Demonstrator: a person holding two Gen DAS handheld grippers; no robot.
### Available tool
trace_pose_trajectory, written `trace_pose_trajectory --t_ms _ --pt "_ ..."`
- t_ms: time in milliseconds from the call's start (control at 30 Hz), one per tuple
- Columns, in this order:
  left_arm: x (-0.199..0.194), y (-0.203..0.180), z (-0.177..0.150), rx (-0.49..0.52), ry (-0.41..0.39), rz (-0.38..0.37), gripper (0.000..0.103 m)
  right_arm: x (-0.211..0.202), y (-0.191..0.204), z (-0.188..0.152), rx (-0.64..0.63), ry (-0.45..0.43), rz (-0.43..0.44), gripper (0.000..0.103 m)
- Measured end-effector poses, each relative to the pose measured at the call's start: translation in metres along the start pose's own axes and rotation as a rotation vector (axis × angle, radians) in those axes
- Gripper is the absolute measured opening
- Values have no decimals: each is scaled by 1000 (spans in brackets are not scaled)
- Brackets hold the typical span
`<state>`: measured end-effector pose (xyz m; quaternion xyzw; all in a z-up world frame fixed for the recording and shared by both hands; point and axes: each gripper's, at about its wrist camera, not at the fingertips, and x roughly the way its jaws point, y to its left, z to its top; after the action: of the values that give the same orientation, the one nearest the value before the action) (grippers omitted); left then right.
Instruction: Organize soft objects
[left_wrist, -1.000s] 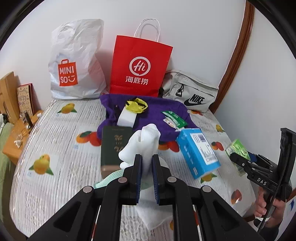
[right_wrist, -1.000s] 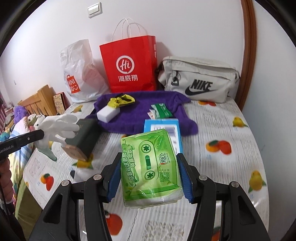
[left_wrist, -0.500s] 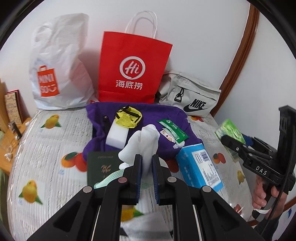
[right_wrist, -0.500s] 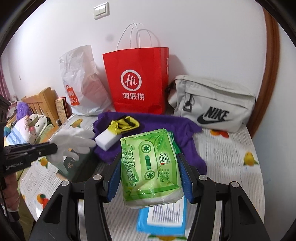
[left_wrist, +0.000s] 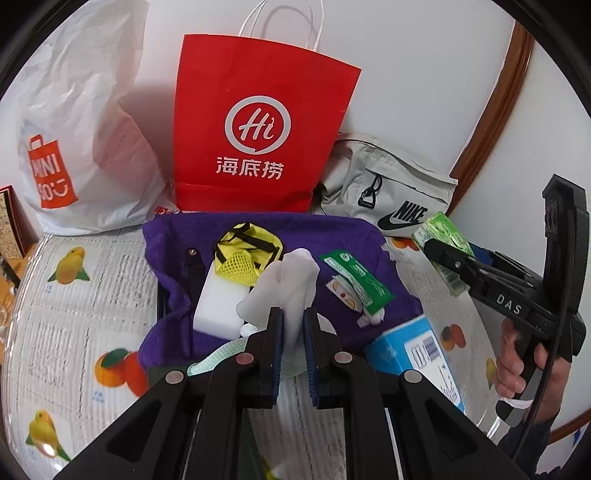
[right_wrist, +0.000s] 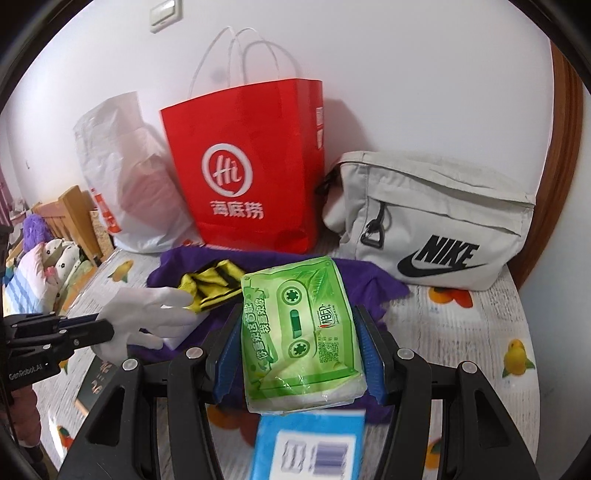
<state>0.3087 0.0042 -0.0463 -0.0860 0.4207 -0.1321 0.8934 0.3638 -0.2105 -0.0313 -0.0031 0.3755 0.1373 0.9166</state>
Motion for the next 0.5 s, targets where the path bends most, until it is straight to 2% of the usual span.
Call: trace_pose_trajectory --t_ms 267,500 --pt "37 -9 21 17 24 -39 11 36 -17 14 52 35 11 56" --pt "77 2 15 -22 72 -57 11 68 -20 2 22 102 30 56"
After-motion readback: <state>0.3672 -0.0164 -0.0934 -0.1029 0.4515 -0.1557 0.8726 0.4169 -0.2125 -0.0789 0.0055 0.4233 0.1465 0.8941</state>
